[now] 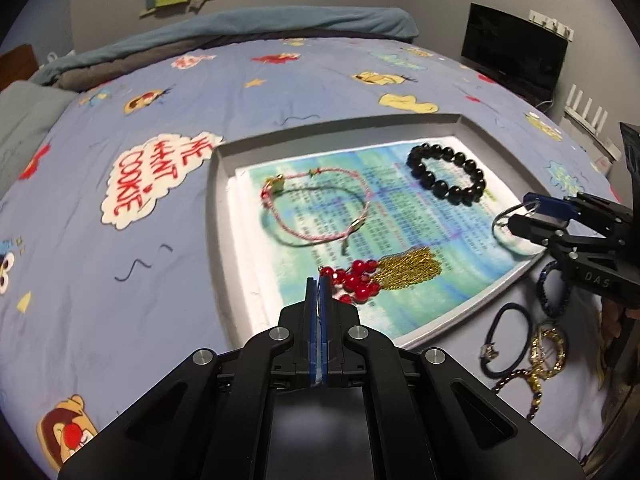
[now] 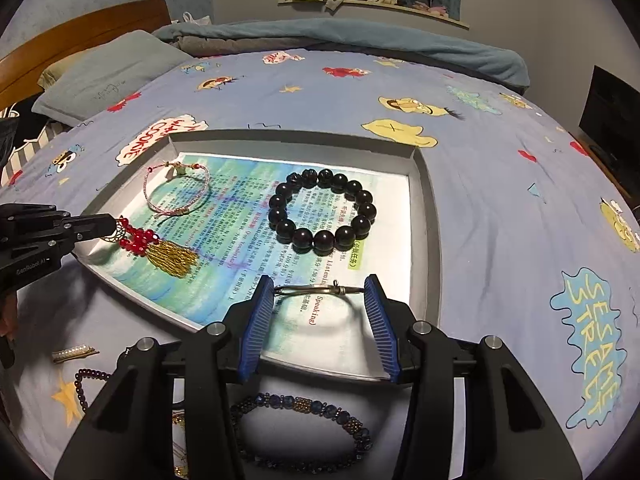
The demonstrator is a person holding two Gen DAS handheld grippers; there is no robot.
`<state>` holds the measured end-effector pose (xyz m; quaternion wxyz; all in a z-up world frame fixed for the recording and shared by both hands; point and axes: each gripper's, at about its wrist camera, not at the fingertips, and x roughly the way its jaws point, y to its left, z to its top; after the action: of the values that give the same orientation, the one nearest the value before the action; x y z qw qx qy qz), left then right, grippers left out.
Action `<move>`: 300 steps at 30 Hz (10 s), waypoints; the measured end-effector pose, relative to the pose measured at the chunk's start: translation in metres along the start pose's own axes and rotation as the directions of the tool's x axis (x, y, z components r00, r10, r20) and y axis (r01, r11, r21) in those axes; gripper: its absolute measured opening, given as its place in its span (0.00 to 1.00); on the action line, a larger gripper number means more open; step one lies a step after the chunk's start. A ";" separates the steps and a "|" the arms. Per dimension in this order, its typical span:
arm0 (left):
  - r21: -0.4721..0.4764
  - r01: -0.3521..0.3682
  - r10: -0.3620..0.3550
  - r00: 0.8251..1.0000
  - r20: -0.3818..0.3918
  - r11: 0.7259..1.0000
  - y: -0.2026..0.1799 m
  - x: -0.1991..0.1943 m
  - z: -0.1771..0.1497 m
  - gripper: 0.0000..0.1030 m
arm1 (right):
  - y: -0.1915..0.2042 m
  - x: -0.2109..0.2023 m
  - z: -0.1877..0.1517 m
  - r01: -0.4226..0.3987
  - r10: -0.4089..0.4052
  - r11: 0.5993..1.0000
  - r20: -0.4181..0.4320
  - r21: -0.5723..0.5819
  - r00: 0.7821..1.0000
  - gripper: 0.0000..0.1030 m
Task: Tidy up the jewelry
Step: 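Carry the necklace and bangle over the gray box with both tools, then open both tools to set the necklace and bangle in the box, then move both open tools back toward the remaining jewelry, then close the left tool on the pearl hair clip while the right tool approaches the blue beaded bracelet, then close the right tool on the blue beaded bracelet, then lift the pearl clip and blue bracelet and carry both over the gray box, then open both tools to drop the clip and bracelet into the box, then move both open tools back toward the remaining jewelry, then close the left tool on the dark red bead bracelet while the right tool approaches the silver bangle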
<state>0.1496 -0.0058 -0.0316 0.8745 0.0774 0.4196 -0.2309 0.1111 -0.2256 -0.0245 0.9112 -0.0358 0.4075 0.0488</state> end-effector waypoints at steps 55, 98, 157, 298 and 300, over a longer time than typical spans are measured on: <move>-0.060 -0.121 0.131 0.972 0.194 0.991 -0.044 -0.141 -0.074 0.92 | -0.019 -0.152 -0.066 0.002 -0.025 0.994 0.211 0.109 0.977 0.95; 0.019 -0.096 0.093 0.986 0.138 0.995 -0.050 -0.070 -0.109 0.67 | -0.036 -0.084 -0.094 0.019 -0.029 0.987 0.065 0.159 0.997 0.95; 0.066 0.045 -0.053 0.991 0.119 0.997 -0.054 -0.061 -0.105 0.09 | -0.021 -0.053 -0.066 -0.106 0.105 0.985 0.020 0.133 0.994 0.07; -0.019 -0.036 0.037 0.998 0.043 0.999 -0.071 -0.067 -0.092 0.92 | 0.001 -0.086 -0.096 -0.094 0.093 0.994 0.032 0.056 0.995 0.95; -0.018 -0.030 0.031 0.998 0.046 0.999 -0.071 -0.065 -0.091 0.91 | 0.003 -0.084 -0.097 -0.115 0.114 0.992 0.025 0.056 0.993 0.95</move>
<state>0.0173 -0.0165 -0.0352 0.8879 0.0711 0.4001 -0.2157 -0.0161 -0.2381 -0.0263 0.9120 0.0144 0.4001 0.0895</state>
